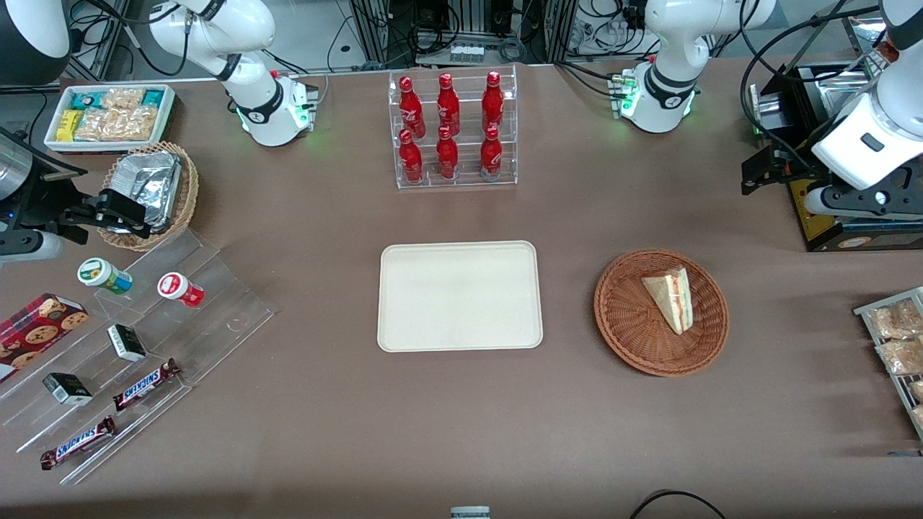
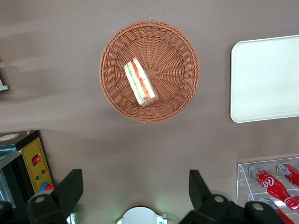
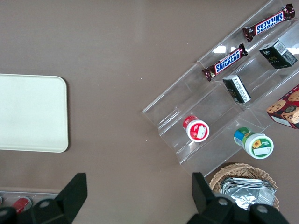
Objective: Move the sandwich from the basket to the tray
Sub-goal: 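Move the left gripper over the wrapped sandwich in the wicker basket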
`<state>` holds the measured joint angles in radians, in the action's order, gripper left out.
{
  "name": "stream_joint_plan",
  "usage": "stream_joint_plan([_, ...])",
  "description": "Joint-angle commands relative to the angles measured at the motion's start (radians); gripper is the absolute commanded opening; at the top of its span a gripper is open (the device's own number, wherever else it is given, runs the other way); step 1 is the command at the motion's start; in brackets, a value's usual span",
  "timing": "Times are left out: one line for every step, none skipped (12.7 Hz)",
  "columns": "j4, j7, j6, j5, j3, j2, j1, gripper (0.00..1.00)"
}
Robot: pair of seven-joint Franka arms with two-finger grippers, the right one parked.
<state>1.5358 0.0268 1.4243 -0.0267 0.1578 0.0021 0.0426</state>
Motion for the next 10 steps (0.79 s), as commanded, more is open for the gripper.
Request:
stream_joint_plan([-0.014, 0.015, 0.004, 0.005, -0.006, 0.006, -0.009, 1.00])
stream_joint_plan([-0.014, 0.016, 0.014, 0.004, -0.006, 0.007, -0.009, 1.00])
stream_joint_plan([-0.013, 0.018, 0.018, 0.005, -0.006, 0.010, -0.010, 1.00])
stream_joint_plan([-0.008, 0.033, 0.034, 0.007, -0.004, 0.016, -0.010, 1.00])
stream_joint_plan([0.007, 0.036, 0.047, 0.005, -0.006, 0.016, -0.009, 1.00])
stream_joint_plan([0.041, 0.036, 0.056, 0.002, -0.009, 0.016, -0.006, 1.00])
stream_joint_plan([0.082, 0.036, 0.083, 0.005, -0.020, 0.012, -0.004, 1.00])
stream_joint_plan([0.137, 0.036, 0.132, 0.007, -0.021, 0.001, -0.004, 1.00])
stream_joint_plan([0.203, 0.039, 0.192, 0.008, -0.021, -0.016, -0.006, 1.00])
stream_joint_plan([0.258, 0.056, 0.240, 0.008, -0.020, -0.027, -0.006, 1.00])
